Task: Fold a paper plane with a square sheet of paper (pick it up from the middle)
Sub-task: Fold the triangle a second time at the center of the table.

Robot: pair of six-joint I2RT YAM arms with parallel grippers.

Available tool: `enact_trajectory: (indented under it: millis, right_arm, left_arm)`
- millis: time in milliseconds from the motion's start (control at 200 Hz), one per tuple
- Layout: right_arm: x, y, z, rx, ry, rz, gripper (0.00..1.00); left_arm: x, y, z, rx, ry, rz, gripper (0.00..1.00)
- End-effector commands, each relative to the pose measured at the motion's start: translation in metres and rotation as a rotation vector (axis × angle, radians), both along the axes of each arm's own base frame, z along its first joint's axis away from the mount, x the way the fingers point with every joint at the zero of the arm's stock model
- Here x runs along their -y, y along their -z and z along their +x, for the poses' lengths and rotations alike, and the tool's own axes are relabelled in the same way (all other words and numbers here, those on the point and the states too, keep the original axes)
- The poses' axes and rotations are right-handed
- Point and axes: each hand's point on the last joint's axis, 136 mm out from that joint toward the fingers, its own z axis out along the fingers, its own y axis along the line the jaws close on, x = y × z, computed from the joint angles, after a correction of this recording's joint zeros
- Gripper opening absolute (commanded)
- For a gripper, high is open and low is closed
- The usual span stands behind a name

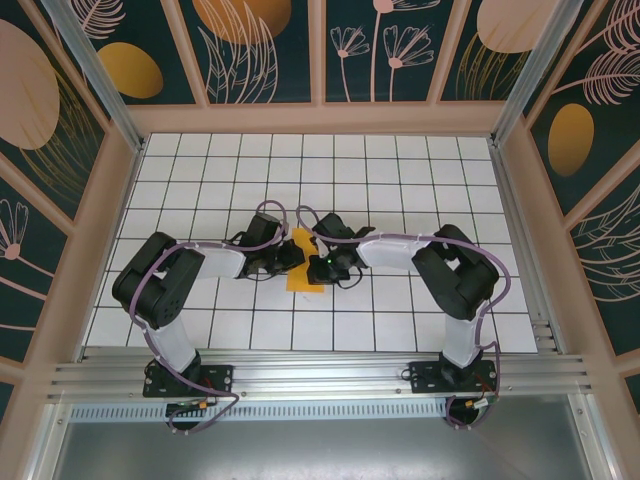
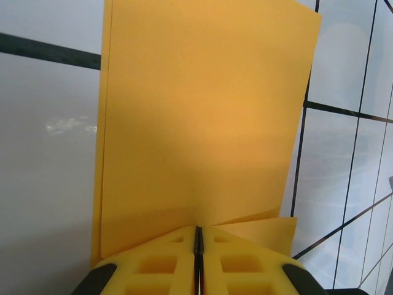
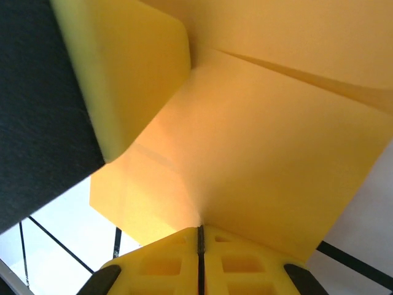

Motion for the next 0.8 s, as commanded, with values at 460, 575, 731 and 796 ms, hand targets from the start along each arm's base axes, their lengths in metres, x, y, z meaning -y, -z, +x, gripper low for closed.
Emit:
enact_trajectory:
  millis: [460, 575, 731, 796]
  right_arm:
    - [0.046, 0.018, -0.047, -0.103, 0.023, -0.06, 0.08]
    - [0.045, 0.025, -0.047, -0.119, 0.037, -0.066, 0.06]
    - [0.044, 0.028, -0.044, -0.123, 0.056, -0.075, 0.05]
    - [0.045, 0.03, -0.044, -0.128, 0.064, -0.082, 0.05]
  left_arm:
    - [-0.009, 0.011, 0.0, -0.006, -0.001, 0.073, 0.13]
    - [0.004, -0.014, 0.004, 0.045, 0.023, -0.021, 0.16]
    - [0.015, -0.054, 0.0, 0.103, 0.041, -0.142, 0.18]
    - [0.017, -0.061, -0.004, 0.107, 0.047, -0.165, 0.18]
